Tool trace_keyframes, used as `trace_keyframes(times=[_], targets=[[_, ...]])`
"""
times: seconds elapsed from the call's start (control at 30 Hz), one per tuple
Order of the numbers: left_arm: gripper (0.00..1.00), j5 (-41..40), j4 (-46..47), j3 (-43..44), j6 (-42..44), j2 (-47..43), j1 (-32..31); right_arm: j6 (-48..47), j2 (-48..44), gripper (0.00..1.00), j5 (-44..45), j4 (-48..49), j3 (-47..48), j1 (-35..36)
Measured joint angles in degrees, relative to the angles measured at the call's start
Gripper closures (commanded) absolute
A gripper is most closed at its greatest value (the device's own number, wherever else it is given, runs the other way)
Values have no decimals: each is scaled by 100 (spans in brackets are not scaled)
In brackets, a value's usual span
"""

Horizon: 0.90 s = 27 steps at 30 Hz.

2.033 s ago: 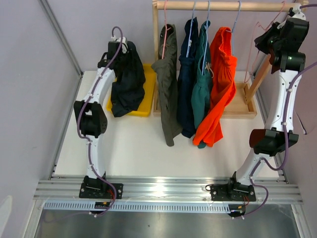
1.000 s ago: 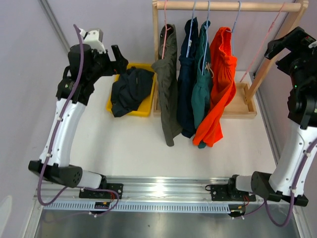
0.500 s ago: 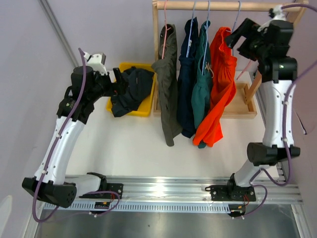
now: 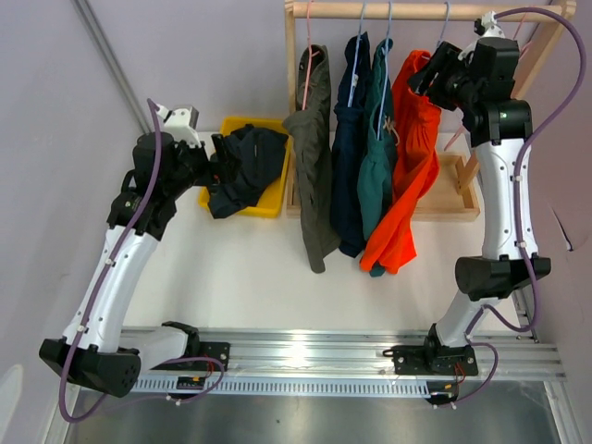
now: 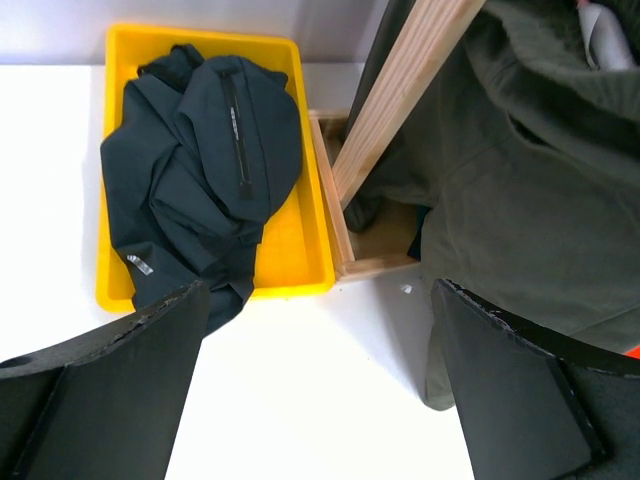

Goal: Remove the shorts from the hanger

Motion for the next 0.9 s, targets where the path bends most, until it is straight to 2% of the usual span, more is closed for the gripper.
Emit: trace_keyframes(times=[0.07,0.1,0.17,0.2,0.23,0.27,0.5,0.9], targets=[[1,17,9,-37,-2,0,-4,-46,0,53,42,15,11,28],[1,20,22,-57,-2,0,-9,-61,4,63,61,17,24,37],[0,20,50,-74,-2,0,-17,-92,31,76,103,13,83,55],[1,22,59,-85,-2,0,-20,-96,44,89,122,9,109,55],[1,22,63,-90,-4,0,-26,-125,55,98,140,13,120,55],[1,20,81,-90,-4,0,-31,-118,61,100,153,11,122,55],[1,50,146,-87,4,0,-264,-101,103,100,254,20,142,94],[1,-85,293,590,385,-195,-2826,-234,37,100,520,-111,540,450]])
